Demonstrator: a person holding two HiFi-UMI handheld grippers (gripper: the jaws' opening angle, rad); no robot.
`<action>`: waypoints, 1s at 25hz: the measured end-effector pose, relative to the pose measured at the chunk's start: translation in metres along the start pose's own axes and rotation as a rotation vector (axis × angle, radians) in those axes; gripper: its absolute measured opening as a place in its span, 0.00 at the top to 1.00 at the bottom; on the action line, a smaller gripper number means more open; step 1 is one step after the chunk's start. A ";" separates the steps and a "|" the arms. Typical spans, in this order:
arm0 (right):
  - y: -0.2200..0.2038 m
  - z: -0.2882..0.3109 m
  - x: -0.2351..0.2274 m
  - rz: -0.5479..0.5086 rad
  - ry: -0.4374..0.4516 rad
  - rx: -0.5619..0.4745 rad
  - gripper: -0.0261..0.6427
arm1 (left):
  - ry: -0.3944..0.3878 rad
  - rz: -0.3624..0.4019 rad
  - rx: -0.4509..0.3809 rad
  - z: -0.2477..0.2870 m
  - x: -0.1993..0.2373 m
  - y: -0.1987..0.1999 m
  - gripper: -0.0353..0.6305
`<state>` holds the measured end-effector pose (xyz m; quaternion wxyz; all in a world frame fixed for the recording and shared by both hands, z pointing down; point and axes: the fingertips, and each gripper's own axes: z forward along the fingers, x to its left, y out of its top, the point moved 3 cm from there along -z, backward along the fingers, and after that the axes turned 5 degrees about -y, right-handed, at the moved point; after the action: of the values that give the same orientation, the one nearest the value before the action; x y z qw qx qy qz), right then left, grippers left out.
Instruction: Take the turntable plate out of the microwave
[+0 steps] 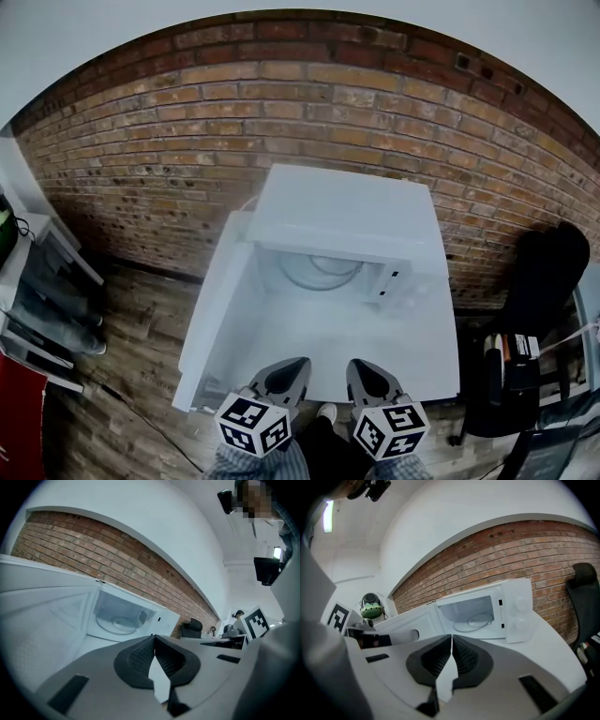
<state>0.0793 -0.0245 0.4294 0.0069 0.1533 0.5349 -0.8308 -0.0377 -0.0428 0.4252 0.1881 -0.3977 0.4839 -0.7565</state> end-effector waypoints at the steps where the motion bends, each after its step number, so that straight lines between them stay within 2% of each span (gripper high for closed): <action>1: 0.005 0.007 -0.008 -0.006 0.003 0.006 0.93 | 0.004 -0.013 -0.003 0.011 0.004 0.004 0.93; 8: 0.020 0.063 -0.056 -0.013 0.055 0.083 0.93 | 0.058 -0.077 -0.010 0.076 0.030 0.023 0.93; 13: 0.018 0.103 -0.075 0.056 0.082 0.125 0.93 | 0.112 -0.130 0.007 0.098 0.054 0.020 0.93; 18: 0.015 0.143 -0.083 0.283 0.114 0.139 0.93 | 0.120 -0.175 0.051 0.117 0.076 0.014 0.93; 25: 0.012 0.192 -0.096 0.584 0.102 0.121 0.93 | 0.083 -0.197 0.103 0.140 0.106 0.019 0.93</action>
<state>0.1254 -0.2150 0.5168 0.2096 0.3424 0.4175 -0.8152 0.0052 -0.2046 0.4829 0.1126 -0.4016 0.4104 -0.8109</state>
